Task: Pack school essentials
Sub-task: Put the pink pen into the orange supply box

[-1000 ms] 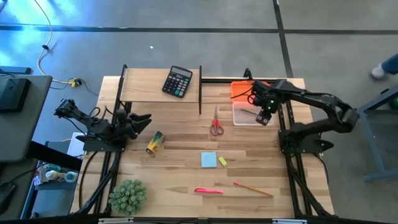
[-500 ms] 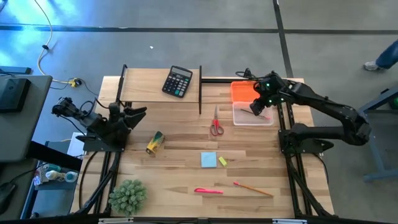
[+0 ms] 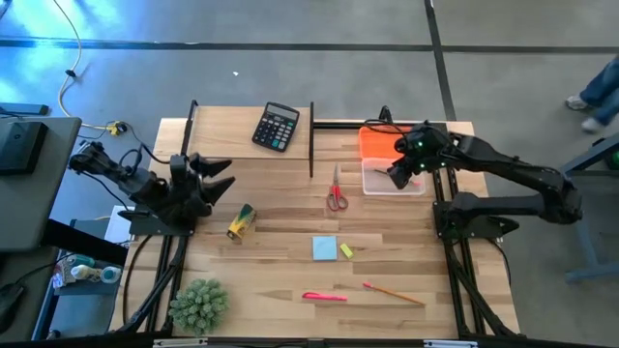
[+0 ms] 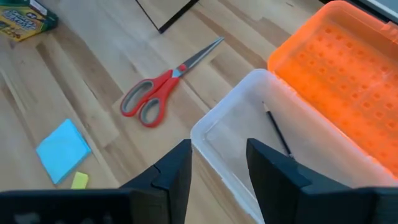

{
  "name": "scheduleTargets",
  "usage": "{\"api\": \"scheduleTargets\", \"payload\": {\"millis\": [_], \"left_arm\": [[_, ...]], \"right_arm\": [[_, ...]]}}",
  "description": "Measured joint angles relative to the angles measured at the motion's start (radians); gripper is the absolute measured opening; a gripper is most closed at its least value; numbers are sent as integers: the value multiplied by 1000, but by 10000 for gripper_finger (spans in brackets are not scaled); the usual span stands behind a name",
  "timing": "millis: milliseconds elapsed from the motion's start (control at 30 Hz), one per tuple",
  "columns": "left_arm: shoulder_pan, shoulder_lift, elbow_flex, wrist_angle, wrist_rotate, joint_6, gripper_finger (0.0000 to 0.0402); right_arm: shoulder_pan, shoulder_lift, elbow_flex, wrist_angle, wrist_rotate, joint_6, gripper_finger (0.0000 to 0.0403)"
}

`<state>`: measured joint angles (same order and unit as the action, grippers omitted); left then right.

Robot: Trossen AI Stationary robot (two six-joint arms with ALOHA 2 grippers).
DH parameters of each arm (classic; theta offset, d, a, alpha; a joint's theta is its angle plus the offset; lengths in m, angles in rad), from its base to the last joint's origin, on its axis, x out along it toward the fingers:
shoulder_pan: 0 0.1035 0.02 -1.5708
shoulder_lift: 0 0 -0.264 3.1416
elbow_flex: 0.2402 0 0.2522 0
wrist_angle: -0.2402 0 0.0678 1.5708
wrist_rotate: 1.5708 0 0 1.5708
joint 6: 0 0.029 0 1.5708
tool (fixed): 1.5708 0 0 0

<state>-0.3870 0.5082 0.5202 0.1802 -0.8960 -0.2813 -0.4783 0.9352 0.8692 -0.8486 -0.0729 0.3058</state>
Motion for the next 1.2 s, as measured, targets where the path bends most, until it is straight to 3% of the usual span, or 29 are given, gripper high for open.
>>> {"api": "scheduleTargets", "payload": {"millis": [333,467,667,933,1200], "left_arm": [[0,170,164,-9,108,159,328],[0,244,252,-97,132,207,328],[0,358,395,-347,181,185,328],[1,493,512,-573,281,82,328],[1,664,553,-600,447,47,328]], "right_arm": [[116,0,0,0,48,115,144],[151,0,0,0,53,184,144],[216,0,37,-17,64,256,144],[304,2,163,-77,184,349,144],[372,1,199,-144,233,475,144]]}}
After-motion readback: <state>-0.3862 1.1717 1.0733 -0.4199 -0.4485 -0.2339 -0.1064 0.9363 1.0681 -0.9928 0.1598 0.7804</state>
